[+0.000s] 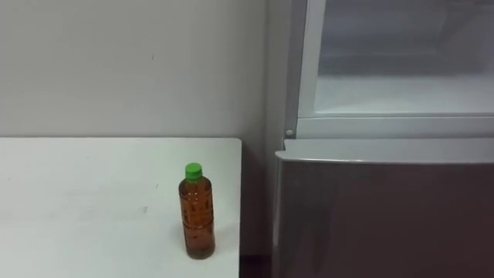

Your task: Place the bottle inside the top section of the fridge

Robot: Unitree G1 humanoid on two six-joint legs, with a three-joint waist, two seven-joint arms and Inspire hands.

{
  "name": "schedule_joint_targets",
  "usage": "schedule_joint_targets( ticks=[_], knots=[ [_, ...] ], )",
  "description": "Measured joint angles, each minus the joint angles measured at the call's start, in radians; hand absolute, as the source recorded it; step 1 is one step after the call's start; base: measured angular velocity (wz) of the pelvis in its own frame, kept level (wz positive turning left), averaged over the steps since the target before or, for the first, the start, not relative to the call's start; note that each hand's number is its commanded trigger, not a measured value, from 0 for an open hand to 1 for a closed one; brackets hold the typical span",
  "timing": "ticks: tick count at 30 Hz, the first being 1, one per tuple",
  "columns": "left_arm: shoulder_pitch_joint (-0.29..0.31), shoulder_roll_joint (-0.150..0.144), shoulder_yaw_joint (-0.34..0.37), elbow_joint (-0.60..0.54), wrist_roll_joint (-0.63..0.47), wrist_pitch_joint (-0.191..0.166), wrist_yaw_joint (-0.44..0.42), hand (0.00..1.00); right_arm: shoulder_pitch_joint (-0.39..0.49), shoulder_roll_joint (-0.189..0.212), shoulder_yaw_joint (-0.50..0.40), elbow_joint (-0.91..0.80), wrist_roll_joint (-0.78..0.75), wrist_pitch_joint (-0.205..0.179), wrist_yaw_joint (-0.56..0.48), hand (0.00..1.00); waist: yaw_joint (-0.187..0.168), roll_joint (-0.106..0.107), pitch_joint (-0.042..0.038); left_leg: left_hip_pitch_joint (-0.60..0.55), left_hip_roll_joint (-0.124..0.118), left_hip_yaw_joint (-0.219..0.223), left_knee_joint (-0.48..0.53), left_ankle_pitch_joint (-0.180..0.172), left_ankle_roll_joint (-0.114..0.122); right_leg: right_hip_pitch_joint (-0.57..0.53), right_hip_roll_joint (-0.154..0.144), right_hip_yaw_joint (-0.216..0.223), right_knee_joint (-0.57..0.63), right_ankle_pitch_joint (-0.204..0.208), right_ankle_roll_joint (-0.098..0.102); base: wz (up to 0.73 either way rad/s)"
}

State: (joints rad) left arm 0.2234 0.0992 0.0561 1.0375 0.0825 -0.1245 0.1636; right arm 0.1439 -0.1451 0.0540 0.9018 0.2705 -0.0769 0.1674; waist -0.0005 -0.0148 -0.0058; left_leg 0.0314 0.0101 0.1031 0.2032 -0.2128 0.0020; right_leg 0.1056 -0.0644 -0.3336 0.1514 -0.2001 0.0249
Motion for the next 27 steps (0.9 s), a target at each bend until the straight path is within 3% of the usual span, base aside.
schedule_joint_targets(
  ticks=[7, 12, 18, 27],
  knots=[
    [-0.005, 0.000, -0.021, -0.006, -0.001, -0.001, -0.002, 0.00, 0.004, 0.003, 0.006, -0.228, -0.001, -0.012, 0.022, 0.00, 0.007, 0.013, 0.0031, -0.001, -0.002, -0.001, -0.005, 0.000, 0.000, 0.002, -0.002, 0.000, 0.000, -0.001, 0.001, 0.00],
    [0.002, 0.005, -0.020, -0.031, 0.011, -0.002, -0.019, 0.00, 0.037, 0.001, 0.007, -0.410, -0.011, -0.018, 0.033, 0.00, 0.010, 0.011, 0.0091, 0.000, -0.002, 0.000, -0.004, 0.000, 0.000, -0.002, -0.002, 0.000, 0.002, 0.000, 0.001, 0.00],
    [0.005, 0.013, -0.024, -0.036, 0.011, -0.002, -0.020, 0.00, 0.050, 0.000, 0.044, -0.538, -0.001, -0.022, 0.038, 0.00, 0.010, 0.005, 0.0106, -0.003, -0.001, 0.001, -0.004, 0.000, 0.000, -0.005, -0.003, 0.000, 0.013, 0.000, 0.001, 0.00],
    [0.007, 0.030, -0.041, -0.041, 0.029, -0.001, -0.023, 0.00, 0.062, -0.004, 0.052, -0.765, 0.011, -0.019, 0.070, 0.00, 0.037, 0.006, 0.0037, -0.001, 0.003, 0.012, 0.002, 0.001, 0.001, -0.018, -0.003, 0.023, 0.037, 0.001, 0.000, -0.05]
  ],
)
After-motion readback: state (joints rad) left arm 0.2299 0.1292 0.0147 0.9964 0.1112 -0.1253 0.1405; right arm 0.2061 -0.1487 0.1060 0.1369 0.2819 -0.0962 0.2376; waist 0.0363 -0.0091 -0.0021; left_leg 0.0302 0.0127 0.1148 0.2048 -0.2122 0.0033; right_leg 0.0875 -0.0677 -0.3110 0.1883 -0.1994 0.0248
